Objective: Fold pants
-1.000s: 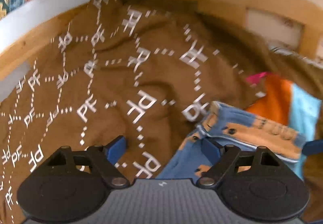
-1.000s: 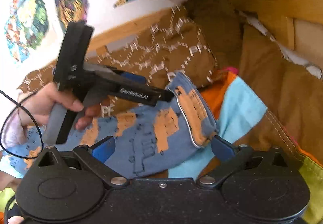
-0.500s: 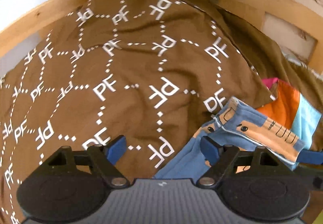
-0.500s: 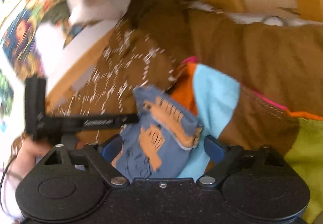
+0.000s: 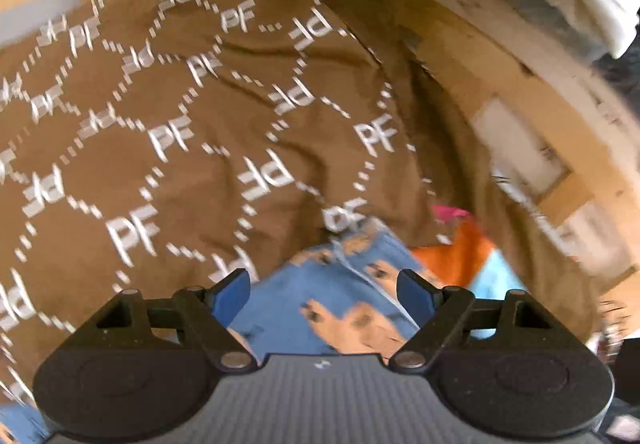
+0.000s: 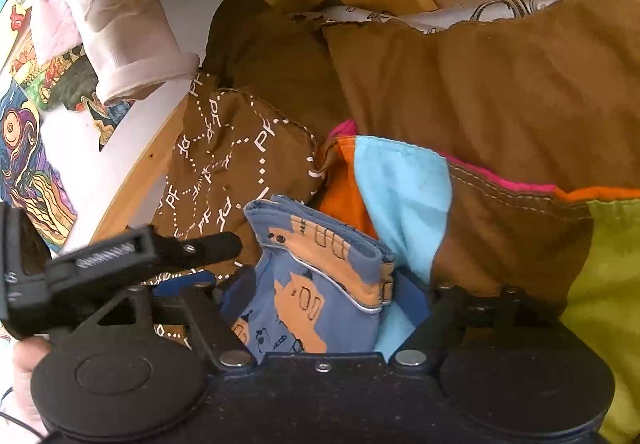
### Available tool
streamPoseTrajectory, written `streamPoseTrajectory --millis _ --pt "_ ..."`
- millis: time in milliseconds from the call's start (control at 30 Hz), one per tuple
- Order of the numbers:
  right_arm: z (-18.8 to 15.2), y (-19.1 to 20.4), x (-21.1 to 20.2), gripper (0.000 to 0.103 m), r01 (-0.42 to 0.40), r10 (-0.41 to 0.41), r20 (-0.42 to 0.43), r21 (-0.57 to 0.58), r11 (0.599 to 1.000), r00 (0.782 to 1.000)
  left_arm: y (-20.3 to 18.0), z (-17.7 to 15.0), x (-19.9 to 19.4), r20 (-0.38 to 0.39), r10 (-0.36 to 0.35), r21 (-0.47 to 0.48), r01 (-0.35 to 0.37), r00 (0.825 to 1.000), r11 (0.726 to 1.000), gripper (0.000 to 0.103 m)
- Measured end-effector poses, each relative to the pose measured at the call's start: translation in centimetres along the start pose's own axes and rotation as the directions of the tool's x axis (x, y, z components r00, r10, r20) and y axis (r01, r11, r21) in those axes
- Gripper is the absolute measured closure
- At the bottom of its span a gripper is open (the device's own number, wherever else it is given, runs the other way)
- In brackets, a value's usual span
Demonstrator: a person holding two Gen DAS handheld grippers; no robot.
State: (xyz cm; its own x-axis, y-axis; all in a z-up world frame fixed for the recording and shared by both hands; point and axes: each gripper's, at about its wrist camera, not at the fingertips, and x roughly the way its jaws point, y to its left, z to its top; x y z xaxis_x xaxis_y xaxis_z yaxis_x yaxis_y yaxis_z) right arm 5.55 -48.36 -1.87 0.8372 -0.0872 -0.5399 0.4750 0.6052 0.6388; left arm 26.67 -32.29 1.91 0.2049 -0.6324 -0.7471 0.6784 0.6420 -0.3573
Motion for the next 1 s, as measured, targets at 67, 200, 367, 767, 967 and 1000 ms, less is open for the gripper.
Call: streamPoseTrajectory --millis 67,200,367,767,967,1000 --pt "-0.2 -0.2 0.0 0.057 0.025 -0.025 0.004 -0.015 1.0 1.0 -0.2 -0.1 0.0 -0.024 -0.041 -0.038 0.04 0.999 0.998 0.019" --pt "-0.7 -0.7 -0.1 0.082 0.06 -0.058 0.027 -0.082 0.995 0.998 -0.4 -0.1 0.1 -0.045 -0.089 -0.095 0.085 0.995 0.992 0.02" --pt "-2.5 1.7 -0.8 0.087 0.121 -0.087 0.108 -0.367 0.922 0.99 -0.8 0.3 0.8 -0.066 -0.145 -0.145 0.134 0.987 0.98 0.022" --pt "-9.5 6.4 -0.2 0.087 0.239 -0.084 0.225 -0.88 0.41 0.971 -1.6 0.7 1.0 -0.06 -0.158 -0.122 0.15 0.986 0.981 0.023" --pt "-11.2 7.4 0.3 0.087 0.235 -0.071 0.224 -0.93 0.283 0.972 -2.1 0.5 1.7 -0.076 -0.175 -0.12 0.165 0.982 0.979 0.034" --pt "-11.3 7.3 0.4 0.087 0.233 -0.069 0.223 -0.934 0.272 0.972 -2.3 0.5 1.9 -0.084 -0.164 -0.116 0.154 0.983 0.981 0.041"
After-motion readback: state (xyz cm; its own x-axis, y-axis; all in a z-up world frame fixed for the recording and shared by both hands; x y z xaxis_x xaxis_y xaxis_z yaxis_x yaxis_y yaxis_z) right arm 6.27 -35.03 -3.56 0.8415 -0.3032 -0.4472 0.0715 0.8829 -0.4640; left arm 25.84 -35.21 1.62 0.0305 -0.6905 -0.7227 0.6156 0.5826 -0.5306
